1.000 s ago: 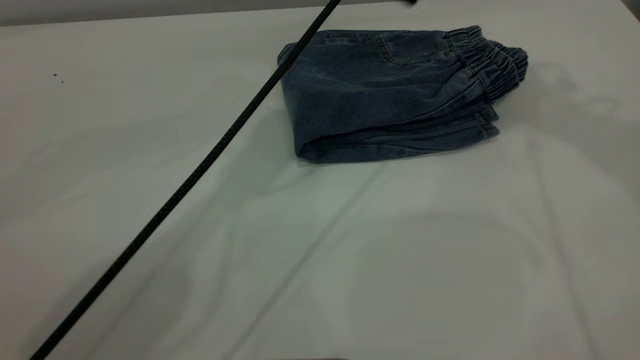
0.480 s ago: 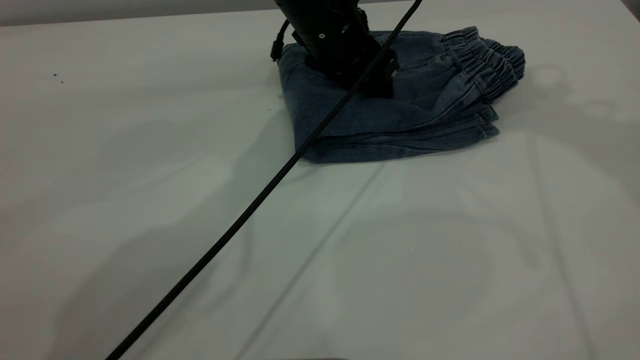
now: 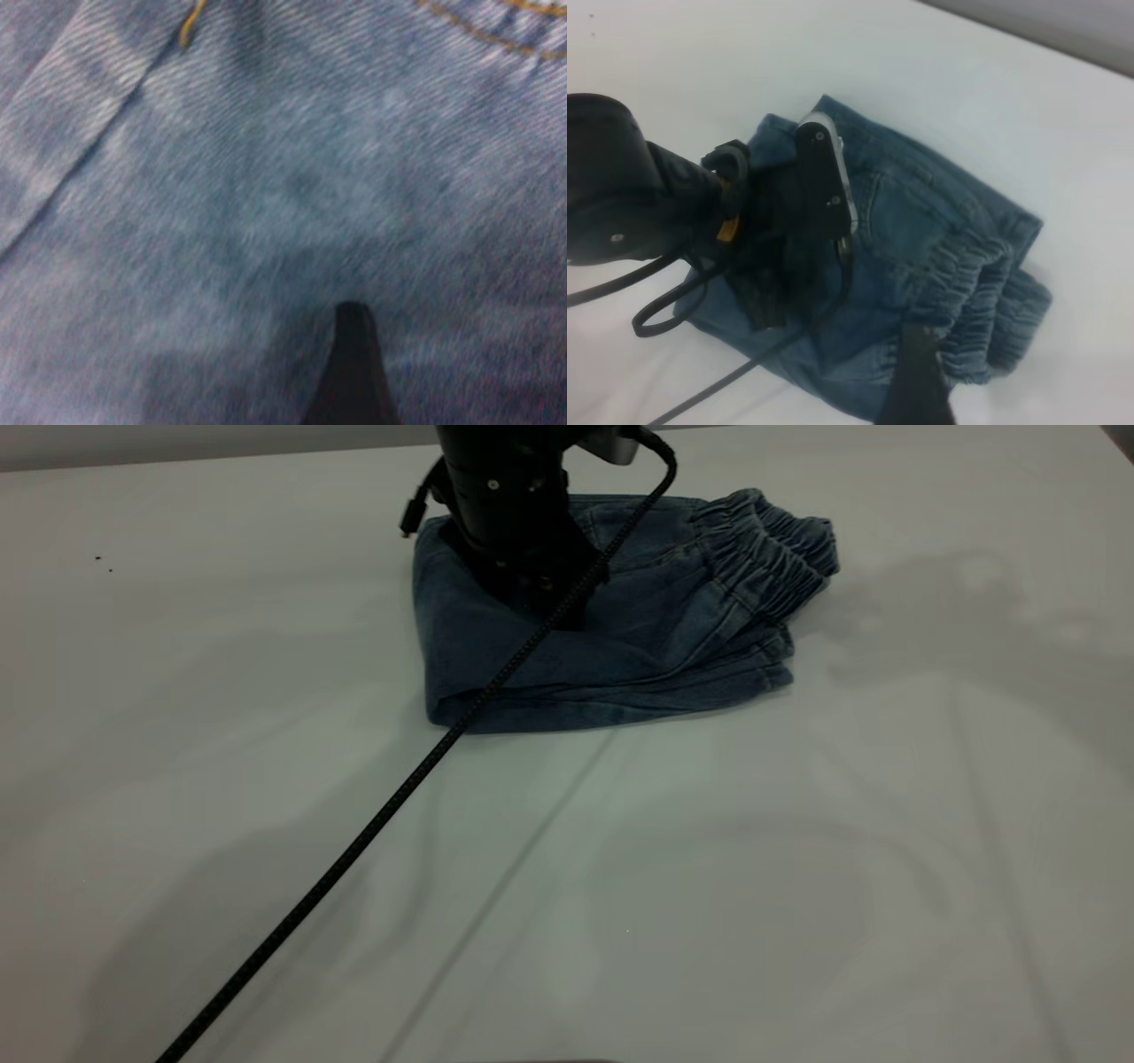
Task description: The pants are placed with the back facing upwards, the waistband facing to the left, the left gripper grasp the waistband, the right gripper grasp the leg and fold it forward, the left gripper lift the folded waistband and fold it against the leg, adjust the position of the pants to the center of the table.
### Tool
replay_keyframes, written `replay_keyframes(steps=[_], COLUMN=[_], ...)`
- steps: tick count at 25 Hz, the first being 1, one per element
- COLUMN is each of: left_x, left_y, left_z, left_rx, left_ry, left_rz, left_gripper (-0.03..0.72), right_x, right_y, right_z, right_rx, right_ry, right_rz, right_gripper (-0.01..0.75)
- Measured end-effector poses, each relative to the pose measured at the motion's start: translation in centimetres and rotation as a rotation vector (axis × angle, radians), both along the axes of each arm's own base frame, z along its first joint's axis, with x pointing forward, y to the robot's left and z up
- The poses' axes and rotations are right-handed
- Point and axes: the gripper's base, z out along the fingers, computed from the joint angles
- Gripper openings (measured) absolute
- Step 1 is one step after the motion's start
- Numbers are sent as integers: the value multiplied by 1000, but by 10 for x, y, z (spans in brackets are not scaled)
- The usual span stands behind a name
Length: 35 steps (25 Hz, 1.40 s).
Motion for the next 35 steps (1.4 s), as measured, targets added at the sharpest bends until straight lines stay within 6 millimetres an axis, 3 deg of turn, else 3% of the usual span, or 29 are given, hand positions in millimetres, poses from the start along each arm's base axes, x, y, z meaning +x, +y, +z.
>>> replay_keyframes(steps=[3,7,12,15,19,22,27,30,35], left_x=[-1,-3,-12,-25,-63,-110,-210,-281,-389], left_y=[0,2,14,23,45,72,127,165,227], left_z=[32,105,191,237,304,342,362,366,342], left_rx=[9,12,6,-50,-143,-183,-239,-304,-410], left_ry=[13,-6,-155,-237,-332,-372,-371,-418,-569], left_rz=[12,9,14,56,118,136,140,119,105], left_gripper=[538,538,538,537,537,537,537,537,537], right_x=[-11,-49,-139,-200,-282,-337,-400,-421,-421], right_y=[-1,-3,-8,-12,-19,-26,-38,-45,-50], right_z=[16,57,121,148,172,163,99,59,13], right_rx=[3,13,40,57,78,88,45,44,25], right_ry=[-39,-115,-220,-289,-429,-495,-509,-494,-420], right_rz=[2,22,54,61,43,7,-64,-132,-204], right_gripper=[475,475,475,475,475,475,475,475,475])
